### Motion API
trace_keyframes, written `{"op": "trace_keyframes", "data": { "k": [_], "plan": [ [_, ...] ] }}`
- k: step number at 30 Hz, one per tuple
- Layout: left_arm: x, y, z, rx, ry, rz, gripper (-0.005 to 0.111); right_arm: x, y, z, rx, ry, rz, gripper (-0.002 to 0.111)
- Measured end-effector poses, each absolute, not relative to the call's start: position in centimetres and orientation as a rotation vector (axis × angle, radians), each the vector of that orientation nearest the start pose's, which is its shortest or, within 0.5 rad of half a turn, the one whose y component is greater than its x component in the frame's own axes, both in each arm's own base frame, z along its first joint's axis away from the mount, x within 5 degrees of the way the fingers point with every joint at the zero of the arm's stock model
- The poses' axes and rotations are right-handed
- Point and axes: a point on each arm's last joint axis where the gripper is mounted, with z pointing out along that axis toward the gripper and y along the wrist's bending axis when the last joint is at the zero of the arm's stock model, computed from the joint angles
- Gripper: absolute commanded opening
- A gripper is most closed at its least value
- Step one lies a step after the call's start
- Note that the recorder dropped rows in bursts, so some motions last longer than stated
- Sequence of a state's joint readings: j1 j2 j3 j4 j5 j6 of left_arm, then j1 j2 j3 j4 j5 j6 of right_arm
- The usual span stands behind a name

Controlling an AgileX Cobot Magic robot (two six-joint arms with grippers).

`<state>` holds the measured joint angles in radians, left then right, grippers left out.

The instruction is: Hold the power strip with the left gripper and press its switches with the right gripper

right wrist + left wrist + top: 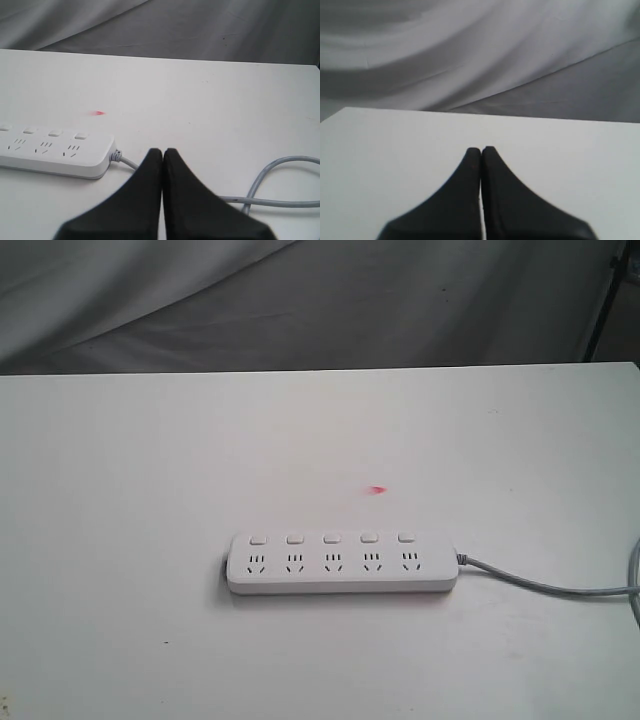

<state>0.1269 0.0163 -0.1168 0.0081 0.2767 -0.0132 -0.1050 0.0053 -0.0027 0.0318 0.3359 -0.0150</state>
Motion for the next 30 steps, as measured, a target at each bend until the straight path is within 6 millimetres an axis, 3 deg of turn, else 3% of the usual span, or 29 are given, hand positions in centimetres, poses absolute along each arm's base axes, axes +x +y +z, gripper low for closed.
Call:
{"op": "trace_keyframes", "data": {
  "k": [7, 13, 16, 23, 27, 30],
  "plan": [
    [6.8, 0.9, 28.3, -0.081, 1.677, 0.122, 0.001, 5.4, -0.5, 18.3, 0.102, 1.819, -0.054, 0.0],
    [10.1, 1.3, 32.1, -0.065, 1.712, 0.134, 0.001, 5.4, -0.5, 18.3, 0.102, 1.819, -0.054, 0.0],
    [12.7, 1.6, 33.6, -0.032, 1.745, 0.148, 0.001, 5.4, -0.5, 18.3, 0.102, 1.819, -0.054, 0.0],
    [19.2, 1.8, 33.1, 0.097, 1.889, 0.122, 0.001, 5.4, -0.5, 18.3, 0.102, 1.819, -0.054, 0.0],
    [22.0, 4.2, 31.2, -0.001, 1.968, 0.098, 0.001, 5.4, -0.5, 18.3, 0.102, 1.819, -0.054, 0.0],
    [23.1, 5.4, 29.5, 0.062, 2.02, 0.079, 0.001, 5.4, -0.5, 18.3, 0.102, 1.819, -0.054, 0.0]
  ]
}}
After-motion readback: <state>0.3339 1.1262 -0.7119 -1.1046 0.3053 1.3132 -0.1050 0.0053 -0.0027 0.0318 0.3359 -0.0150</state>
